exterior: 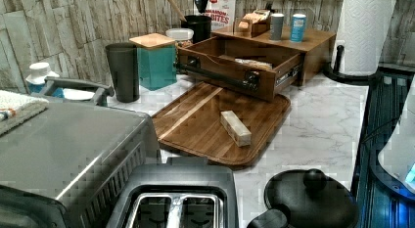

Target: Close the drawer.

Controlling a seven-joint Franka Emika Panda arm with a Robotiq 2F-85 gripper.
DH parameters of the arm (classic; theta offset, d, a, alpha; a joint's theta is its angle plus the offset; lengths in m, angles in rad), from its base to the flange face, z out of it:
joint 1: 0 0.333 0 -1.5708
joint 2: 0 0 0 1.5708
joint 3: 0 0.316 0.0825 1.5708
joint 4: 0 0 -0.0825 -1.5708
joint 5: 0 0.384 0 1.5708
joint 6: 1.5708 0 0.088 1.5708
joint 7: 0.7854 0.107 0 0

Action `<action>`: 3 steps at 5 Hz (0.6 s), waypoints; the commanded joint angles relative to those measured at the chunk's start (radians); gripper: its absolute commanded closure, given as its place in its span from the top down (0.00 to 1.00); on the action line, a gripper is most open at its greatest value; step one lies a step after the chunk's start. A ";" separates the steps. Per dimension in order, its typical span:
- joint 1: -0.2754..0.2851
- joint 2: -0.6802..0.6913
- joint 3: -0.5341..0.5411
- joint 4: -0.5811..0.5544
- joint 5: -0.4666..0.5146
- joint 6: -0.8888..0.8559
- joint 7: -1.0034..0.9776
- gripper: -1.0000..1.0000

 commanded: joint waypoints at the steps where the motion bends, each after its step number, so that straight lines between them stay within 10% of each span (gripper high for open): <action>1: -0.001 0.002 -0.001 -0.004 -0.007 0.000 0.000 0.00; 3: 0.017 0.015 0.023 -0.084 -0.088 0.132 -0.187 0.00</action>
